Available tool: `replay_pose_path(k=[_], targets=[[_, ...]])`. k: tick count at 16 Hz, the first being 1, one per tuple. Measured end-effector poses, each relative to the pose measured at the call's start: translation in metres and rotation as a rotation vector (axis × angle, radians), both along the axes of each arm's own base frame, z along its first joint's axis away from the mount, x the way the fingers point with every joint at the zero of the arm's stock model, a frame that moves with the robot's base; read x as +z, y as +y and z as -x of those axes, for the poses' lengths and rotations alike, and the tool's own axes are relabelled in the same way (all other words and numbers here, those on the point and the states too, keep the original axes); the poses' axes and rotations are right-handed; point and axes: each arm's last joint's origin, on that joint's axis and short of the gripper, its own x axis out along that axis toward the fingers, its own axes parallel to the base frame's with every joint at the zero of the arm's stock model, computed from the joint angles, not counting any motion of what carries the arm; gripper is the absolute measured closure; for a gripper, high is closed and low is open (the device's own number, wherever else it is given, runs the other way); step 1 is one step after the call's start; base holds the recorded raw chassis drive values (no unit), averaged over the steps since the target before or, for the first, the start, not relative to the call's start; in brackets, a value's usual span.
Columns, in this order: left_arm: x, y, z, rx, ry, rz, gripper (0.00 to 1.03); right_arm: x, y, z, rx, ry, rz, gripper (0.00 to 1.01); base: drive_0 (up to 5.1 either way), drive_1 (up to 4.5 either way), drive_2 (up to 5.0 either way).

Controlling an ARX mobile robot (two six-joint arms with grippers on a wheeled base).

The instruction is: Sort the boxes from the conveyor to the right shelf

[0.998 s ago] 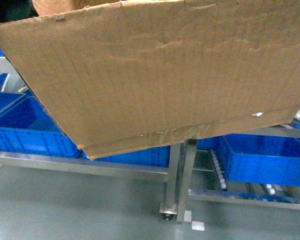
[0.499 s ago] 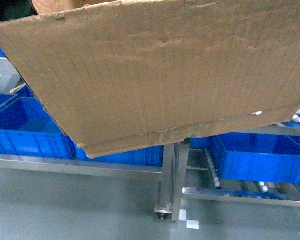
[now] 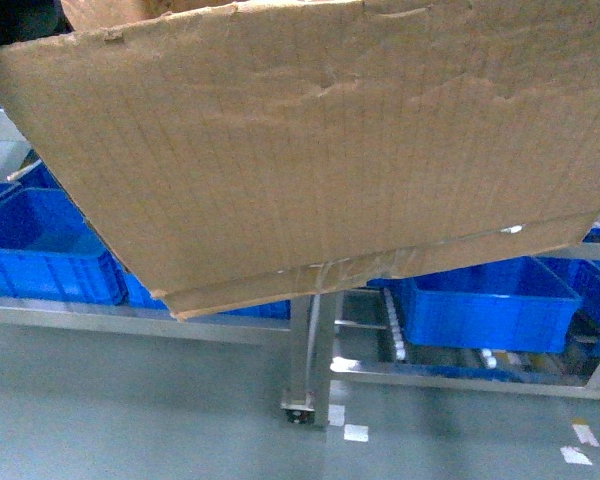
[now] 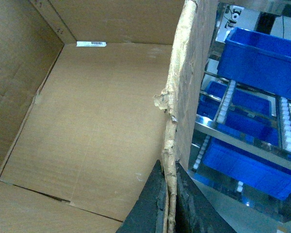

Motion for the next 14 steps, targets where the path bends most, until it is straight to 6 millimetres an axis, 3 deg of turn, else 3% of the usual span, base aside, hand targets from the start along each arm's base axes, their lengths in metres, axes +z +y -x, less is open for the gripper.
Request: replay_pose_path(k=[6,14], targets=[[0.0002,0.0000,-0.0001,0.000,-0.002,0.001,1.01,0.0000,0.0000,0.0000,0.000,0.000,0.000,0.99,4.9,-2.32,-2.6],[0.0005,0.0002,0.0003,0.000,-0.001,0.001,1.01,0.0002,0.0000,0.0002,0.000,0.000,0.000,0.99,4.8,-1.14,-3.6]])
